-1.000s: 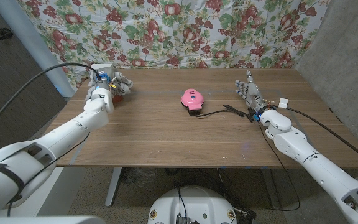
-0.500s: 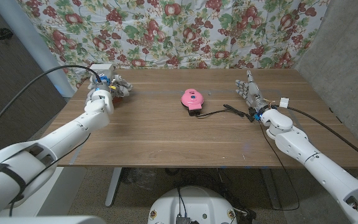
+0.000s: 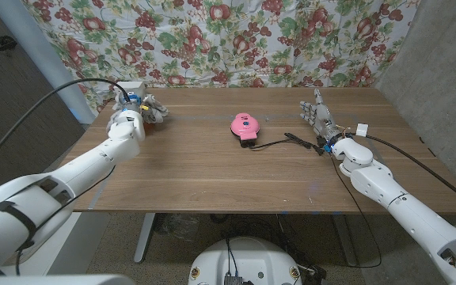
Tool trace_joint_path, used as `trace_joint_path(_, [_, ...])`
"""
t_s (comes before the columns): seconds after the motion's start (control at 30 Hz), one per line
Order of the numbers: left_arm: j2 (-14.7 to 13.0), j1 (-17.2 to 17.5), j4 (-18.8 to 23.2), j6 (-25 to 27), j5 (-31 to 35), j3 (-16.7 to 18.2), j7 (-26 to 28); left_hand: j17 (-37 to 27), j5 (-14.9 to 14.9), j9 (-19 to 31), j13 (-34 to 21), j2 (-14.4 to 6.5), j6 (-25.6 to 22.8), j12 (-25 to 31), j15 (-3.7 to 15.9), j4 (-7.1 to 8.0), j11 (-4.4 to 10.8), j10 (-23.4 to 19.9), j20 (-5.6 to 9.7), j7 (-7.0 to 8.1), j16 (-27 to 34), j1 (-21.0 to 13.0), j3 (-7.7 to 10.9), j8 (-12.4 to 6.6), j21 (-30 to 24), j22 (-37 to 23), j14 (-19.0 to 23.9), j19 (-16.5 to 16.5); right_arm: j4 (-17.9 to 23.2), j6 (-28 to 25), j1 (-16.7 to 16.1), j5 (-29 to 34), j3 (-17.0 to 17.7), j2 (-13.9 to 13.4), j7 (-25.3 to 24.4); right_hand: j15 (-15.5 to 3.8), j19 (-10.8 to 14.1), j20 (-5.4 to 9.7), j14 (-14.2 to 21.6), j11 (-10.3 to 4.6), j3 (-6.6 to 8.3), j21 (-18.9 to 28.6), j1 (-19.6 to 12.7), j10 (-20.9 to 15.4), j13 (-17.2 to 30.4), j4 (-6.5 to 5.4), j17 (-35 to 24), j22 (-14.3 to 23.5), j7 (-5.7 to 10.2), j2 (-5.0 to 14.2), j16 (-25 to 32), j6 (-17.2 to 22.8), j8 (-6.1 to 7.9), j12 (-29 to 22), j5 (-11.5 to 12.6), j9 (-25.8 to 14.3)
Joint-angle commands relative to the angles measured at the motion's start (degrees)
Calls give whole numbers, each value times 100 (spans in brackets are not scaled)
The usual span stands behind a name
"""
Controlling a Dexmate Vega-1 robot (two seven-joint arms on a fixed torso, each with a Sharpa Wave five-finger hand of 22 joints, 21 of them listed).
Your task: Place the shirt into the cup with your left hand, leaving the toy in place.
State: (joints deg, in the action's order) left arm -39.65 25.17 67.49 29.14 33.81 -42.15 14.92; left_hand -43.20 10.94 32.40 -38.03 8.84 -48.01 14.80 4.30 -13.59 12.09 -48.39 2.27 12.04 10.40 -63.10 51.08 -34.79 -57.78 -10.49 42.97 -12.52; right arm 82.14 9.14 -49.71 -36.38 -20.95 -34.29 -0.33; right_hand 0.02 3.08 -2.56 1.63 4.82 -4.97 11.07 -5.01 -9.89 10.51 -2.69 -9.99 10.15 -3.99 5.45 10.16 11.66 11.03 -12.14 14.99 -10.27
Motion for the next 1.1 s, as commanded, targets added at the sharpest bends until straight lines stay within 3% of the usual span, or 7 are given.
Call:
trace_joint_path(0.03, [-55, -61, 46, 57, 96, -116, -318, 627, -60, -797, 433, 201, 41, -219, 858, 313, 7, 276, 584, -92, -46, 613, 872, 503, 280, 31, -259, -116, -42, 0, 40, 14, -20, 20, 11, 3, -26, -16, -16, 0, 35, 17, -38, 11, 15, -10, -16, 16, -13, 27, 26, 43, -14, -11, 2, -33])
trace_joint_path(0.07, [-71, -34, 80, 56, 83, -98, -307, 724, -65, -895, 492, 208, 103, -248, 854, 309, 5, 344, 571, -110, -45, 670, 914, 580, 326, 32, -334, -104, -47, 5, 43, 9, -20, 23, 19, 1, -26, -14, -16, -4, 36, 18, -38, 10, 15, -9, -16, 16, -16, 27, 26, 47, -13, -11, 1, -33])
trace_joint_path(0.1, [-82, -10, 110, 72, 77, -83, -300, 850, -73, -992, 557, 193, 184, -299, 852, 313, 0, 482, 422, -138, -66, 733, 943, 665, 387, 23, -475, -2, -49, 5, 48, 12, -23, 24, 23, 5, -27, -16, -16, -13, 37, 17, -38, 13, 15, -9, -16, 16, -17, 28, 26, 46, -13, -10, 1, -33])
trace_joint_path(0.2, [-127, 58, 193, 99, 67, -51, -283, 1115, -86, -1205, 705, 222, 356, -325, 843, 299, 1, 621, 489, -126, -51, 875, 1014, 846, 477, 36, -646, -40, -43, -17, 60, 11, -34, 20, 41, 5, -28, -18, -18, 1, 43, 17, -42, 16, 15, -8, -16, 16, -12, 34, 26, 43, -14, -9, 1, -33])
trace_joint_path(0.27, [-155, 109, 239, 96, 52, -22, -236, 1313, -93, -1350, 825, 233, 492, -379, 839, 291, -4, 844, 447, -95, -55, 986, 1046, 977, 567, 39, -831, -23, -37, -20, 65, 24, -42, 14, 45, 3, -29, -25, -16, 1, 46, 17, -44, 16, 15, -7, -16, 16, -10, 37, 26, 43, -14, -9, 1, -33])
trace_joint_path(0.53, [-266, 313, 446, 41, -47, 123, -33, 1963, -57, -1808, 1328, 259, 1286, -392, 793, 293, 7, 1576, 262, 10, 47, 1719, 916, 1517, 1023, 42, -1424, 48, 30, -52, 39, 24, -40, -11, 29, 9, -32, -31, -17, -5, 56, 16, -50, 17, 15, -5, -16, 16, 8, 47, 26, 50, -11, -9, 0, -33])
trace_joint_path(1.1, [-413, 492, 679, -96, -267, 342, 126, 2352, 20, -2005, 1713, 291, 2034, -386, 752, 307, 1, 2023, 83, -59, 84, 2437, 535, 1958, 1503, 41, -1821, 98, 71, -83, 44, 35, -72, -2, 32, 12, -35, -41, -12, -6, 73, 16, -61, 11, 15, 0, -16, 16, 18, 59, 28, 56, -9, -12, -2, -33])
